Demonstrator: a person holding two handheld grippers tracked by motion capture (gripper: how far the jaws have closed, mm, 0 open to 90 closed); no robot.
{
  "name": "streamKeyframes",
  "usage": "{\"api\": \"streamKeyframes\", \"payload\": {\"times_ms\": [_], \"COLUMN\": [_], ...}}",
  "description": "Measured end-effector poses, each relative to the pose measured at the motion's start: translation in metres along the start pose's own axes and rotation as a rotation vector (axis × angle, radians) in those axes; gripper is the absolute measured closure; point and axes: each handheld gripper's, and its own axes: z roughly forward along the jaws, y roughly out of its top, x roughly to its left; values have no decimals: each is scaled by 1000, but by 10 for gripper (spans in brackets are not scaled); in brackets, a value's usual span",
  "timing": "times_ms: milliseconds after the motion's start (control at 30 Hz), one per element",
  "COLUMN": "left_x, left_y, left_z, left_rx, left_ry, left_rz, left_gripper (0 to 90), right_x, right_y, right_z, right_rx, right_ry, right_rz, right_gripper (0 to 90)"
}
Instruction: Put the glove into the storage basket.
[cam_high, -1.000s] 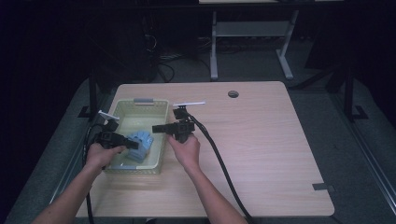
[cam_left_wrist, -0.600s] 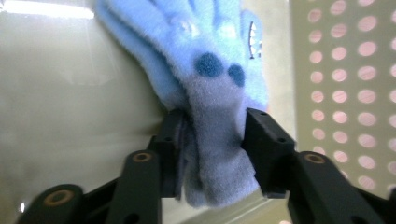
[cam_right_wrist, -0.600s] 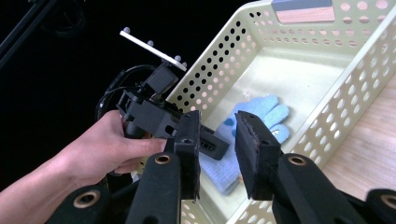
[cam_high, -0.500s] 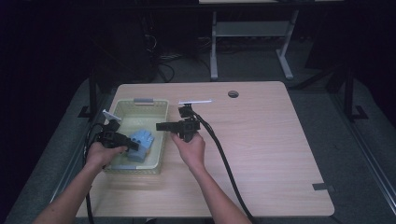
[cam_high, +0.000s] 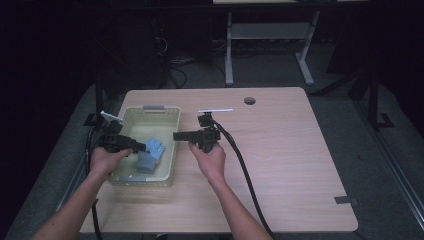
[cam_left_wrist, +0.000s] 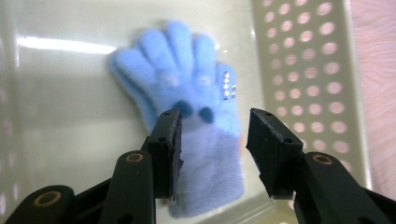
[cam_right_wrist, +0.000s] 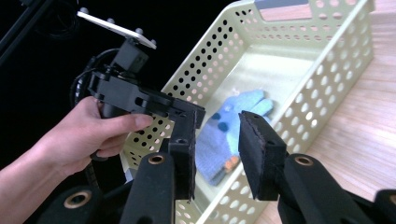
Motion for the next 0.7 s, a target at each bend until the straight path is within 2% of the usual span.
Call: {"api": "streamKeyframes", "payload": {"times_ms": [67, 333, 500, 700], "left_x": [-4, -13, -20, -36], "left_y": [0, 3, 4, 6], "left_z": [0, 5, 2, -4], "left_rx": [-5, 3, -41, -99], "left_ry": [-15, -36, -70, -119], "left_rz": [9, 34, 50, 77], "left_gripper": [579, 579, 579, 574], "right_x": [-2, -10, -18, -26], "right_y": [0, -2, -4, -5], "right_z": [-4, -23, -36, -56], "right_rx": [-4, -18, -32, -52], "right_ry": [-3, -24, -34, -61], "right_rz": [6, 14, 24, 36], "right_gripper": [661, 640, 639, 632]}}
